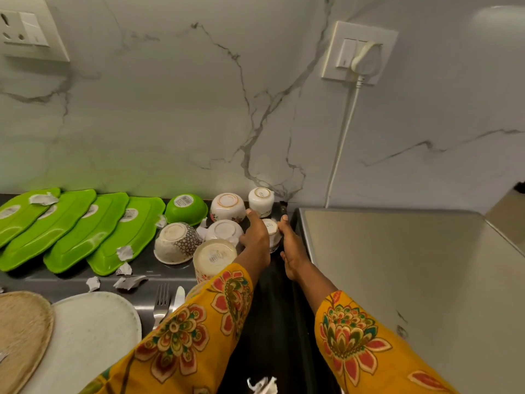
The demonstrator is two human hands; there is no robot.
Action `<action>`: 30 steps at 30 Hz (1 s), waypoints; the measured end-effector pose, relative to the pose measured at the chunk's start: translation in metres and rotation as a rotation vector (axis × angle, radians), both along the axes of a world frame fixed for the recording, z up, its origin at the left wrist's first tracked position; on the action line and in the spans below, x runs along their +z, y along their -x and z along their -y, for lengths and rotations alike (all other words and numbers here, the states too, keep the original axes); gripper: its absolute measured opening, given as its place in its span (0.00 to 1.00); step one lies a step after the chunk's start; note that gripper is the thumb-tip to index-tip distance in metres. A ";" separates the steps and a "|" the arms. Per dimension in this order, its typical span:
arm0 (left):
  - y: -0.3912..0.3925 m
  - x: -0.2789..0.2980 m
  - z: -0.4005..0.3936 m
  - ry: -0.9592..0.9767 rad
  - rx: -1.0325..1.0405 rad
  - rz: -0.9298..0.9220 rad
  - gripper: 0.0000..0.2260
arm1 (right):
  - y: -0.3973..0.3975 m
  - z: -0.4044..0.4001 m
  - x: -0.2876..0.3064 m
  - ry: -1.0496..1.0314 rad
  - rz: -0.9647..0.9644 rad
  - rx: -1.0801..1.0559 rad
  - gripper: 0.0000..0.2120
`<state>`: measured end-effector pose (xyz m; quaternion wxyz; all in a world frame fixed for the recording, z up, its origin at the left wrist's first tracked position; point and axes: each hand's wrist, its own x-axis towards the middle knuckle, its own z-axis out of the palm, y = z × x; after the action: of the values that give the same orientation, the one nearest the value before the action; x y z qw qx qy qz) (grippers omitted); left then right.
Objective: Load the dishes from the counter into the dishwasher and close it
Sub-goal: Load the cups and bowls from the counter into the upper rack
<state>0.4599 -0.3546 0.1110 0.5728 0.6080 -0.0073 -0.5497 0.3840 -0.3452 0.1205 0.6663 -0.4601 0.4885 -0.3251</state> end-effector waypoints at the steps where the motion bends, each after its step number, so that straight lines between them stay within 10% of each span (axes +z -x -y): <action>1: 0.009 0.017 -0.014 -0.015 0.049 0.066 0.40 | 0.005 -0.007 -0.001 0.003 -0.018 -0.012 0.24; 30: 0.205 0.019 -0.318 0.198 -0.367 0.120 0.25 | 0.217 -0.313 0.013 0.012 -0.050 -0.543 0.11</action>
<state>0.2552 -0.0366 0.1298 0.5187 0.5687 -0.2059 -0.6043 0.1665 -0.0321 0.1331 0.5396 -0.3239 0.6085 -0.4834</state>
